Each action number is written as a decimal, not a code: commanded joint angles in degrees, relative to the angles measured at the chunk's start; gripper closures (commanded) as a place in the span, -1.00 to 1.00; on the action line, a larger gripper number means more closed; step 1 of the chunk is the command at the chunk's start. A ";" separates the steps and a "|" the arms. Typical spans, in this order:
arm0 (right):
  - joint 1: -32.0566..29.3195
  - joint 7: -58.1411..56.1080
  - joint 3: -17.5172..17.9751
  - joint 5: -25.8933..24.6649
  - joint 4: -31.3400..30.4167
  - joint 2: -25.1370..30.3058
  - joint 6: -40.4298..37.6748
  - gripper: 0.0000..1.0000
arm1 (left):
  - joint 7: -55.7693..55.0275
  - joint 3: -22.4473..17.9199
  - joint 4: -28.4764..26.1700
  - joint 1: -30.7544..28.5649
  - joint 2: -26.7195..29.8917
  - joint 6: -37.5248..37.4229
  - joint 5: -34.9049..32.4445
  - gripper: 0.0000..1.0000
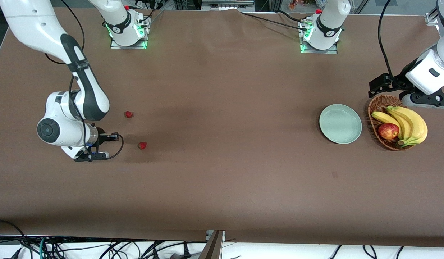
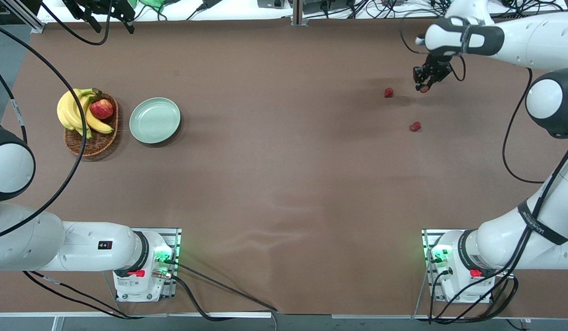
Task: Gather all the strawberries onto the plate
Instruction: 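Reach the right gripper down and grasp a red strawberry, then carry the strawberry toward the plate and set it on the table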
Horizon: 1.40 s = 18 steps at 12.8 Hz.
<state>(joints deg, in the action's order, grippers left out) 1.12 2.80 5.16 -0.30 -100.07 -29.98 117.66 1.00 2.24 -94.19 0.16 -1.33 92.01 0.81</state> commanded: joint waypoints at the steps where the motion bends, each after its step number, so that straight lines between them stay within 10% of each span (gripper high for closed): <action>1: 6.15 10.35 0.55 0.03 4.42 3.53 -9.26 0.52 | -0.29 0.14 -0.47 0.54 0.45 0.36 0.33 -1.00; 8: 22.40 40.23 4.95 5.13 17.08 -1.11 -13.43 0.50 | -0.29 0.22 -0.82 0.54 -0.78 0.97 0.42 -1.00; 18: 45.97 74.43 3.02 4.96 32.64 -24.31 19.35 0.50 | -0.21 0.40 -6.61 0.45 -1.22 7.11 0.06 -1.00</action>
<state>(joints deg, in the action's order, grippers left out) 44.06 73.24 10.03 4.92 -73.92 -49.88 135.85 1.00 2.61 -98.21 0.57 -4.08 96.99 0.81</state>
